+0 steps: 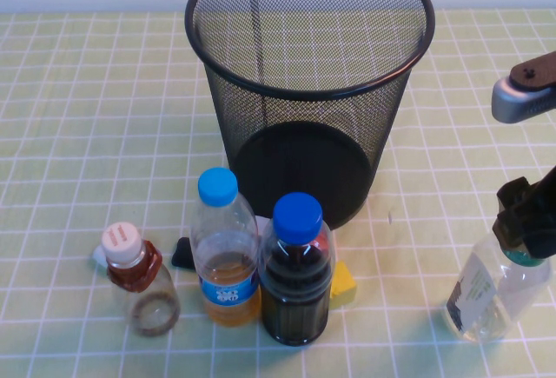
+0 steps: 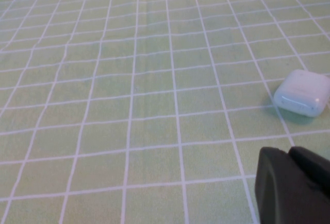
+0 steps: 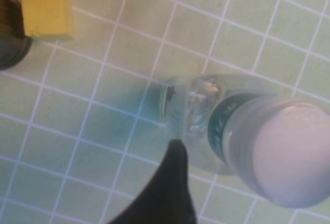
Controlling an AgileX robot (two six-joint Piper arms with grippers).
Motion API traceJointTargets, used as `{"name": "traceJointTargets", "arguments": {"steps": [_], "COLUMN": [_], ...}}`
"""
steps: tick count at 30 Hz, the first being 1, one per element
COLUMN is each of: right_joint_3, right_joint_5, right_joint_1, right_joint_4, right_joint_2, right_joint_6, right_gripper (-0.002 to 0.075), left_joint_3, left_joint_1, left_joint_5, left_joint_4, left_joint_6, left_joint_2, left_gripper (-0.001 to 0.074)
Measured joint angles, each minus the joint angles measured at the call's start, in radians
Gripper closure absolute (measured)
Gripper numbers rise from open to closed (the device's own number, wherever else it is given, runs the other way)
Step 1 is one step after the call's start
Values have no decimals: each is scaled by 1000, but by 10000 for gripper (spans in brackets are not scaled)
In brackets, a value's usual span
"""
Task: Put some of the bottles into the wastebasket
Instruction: Pick up a bottle from the table with right arm
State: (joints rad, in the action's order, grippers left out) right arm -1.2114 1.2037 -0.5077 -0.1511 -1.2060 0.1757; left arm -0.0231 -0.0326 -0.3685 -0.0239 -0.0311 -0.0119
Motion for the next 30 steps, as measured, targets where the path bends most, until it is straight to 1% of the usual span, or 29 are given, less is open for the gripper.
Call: {"name": "traceJointTargets", "arguments": {"steps": [4, 11, 16, 19, 26, 28, 30], "right_joint_3": [0, 0, 0, 0, 0, 0, 0], "right_joint_5": [-10, -23, 53, 53, 52, 54, 54], "right_joint_1": [0, 0, 0, 0, 0, 0, 0], "right_joint_4": [0, -2, 0, 3, -1, -8, -8], "right_joint_2": [0, -10, -53, -71, -77, -77, -70], "right_joint_6": [2, 22, 32, 32, 37, 37, 37], "right_gripper": [83, 195, 241, 272, 455, 484, 493], "left_joint_3": [0, 0, 0, 0, 0, 0, 0], "left_joint_1": [0, 0, 0, 0, 0, 0, 0], "left_joint_5": [0, 0, 0, 0, 0, 0, 0], "left_joint_4": [0, 0, 0, 0, 0, 0, 0], "left_joint_6": [0, 0, 0, 0, 0, 0, 0], "left_joint_2": [0, 0, 0, 0, 0, 0, 0], "left_gripper": [735, 735, 735, 735, 735, 735, 735]}}
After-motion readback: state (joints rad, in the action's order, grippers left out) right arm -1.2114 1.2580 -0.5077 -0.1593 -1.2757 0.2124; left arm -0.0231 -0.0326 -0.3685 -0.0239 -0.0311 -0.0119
